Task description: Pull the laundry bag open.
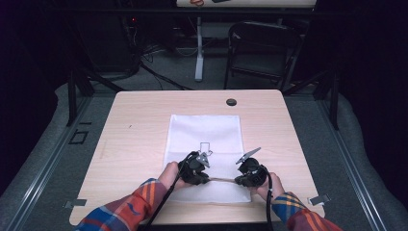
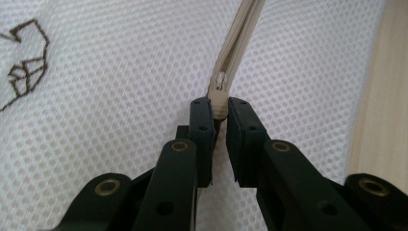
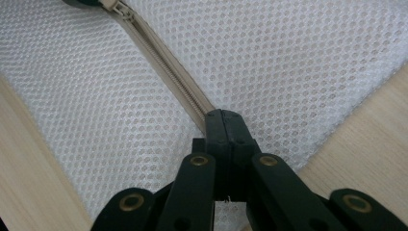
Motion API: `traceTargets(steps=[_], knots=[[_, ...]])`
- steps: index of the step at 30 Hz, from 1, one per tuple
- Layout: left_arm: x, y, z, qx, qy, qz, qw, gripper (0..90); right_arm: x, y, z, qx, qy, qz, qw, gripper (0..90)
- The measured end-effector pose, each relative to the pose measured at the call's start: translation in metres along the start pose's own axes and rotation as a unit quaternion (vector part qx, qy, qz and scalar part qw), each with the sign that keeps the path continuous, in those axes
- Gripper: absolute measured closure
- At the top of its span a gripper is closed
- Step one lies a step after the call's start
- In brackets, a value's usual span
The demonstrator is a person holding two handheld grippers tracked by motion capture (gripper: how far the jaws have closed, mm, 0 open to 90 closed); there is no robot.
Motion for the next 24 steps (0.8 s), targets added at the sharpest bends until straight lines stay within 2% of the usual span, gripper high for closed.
traceTargets(steps=[5, 14, 16, 18, 19, 22, 24], knots=[[-0.007, -0.011, -0.005, -0.014, 0.002, 0.001, 0.9999, 81.0, 0.0, 0.0, 0.0, -0.002, -0.001, -0.004, 1.0, 90.0], [-0.017, -0.026, -0.007, -0.027, 0.005, -0.002, 0.9996, 80.9, 0.0, 0.001, 0.0, -0.005, 0.003, -0.005, 1.0, 90.0], [-0.018, -0.028, -0.007, -0.031, 0.0, 0.004, 0.9995, 80.9, 0.0, 0.001, 0.0, -0.006, 0.001, -0.005, 1.0, 90.0], [-0.019, -0.027, -0.005, -0.026, 0.002, 0.001, 0.9997, 81.0, 0.0, 0.001, 0.0, -0.011, -0.001, -0.005, 0.9999, 90.0], [-0.019, -0.027, -0.004, -0.025, 0.003, 0.001, 0.9997, 81.0, 0.001, 0.0, -0.001, -0.005, -0.002, 0.004, 1.0, 90.0], [-0.019, -0.028, -0.004, -0.023, 0.002, -0.004, 0.9997, 81.0, 0.001, 0.0, -0.001, -0.006, -0.003, 0.004, 1.0, 90.0], [-0.02, -0.03, -0.004, -0.028, 0.001, 0.0, 0.9996, 81.0, 0.0, 0.0, -0.001, -0.009, -0.003, 0.0, 1.0, 90.0]])
Point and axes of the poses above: each handheld gripper's, and its own axes: x roughly forward along the jaws, y roughly out of its top, z roughly to its right, the point moved 2 cm from there along x, roughly forward along the jaws, and after that the axes turned 4 degrees about x, right-handed, at the moved point
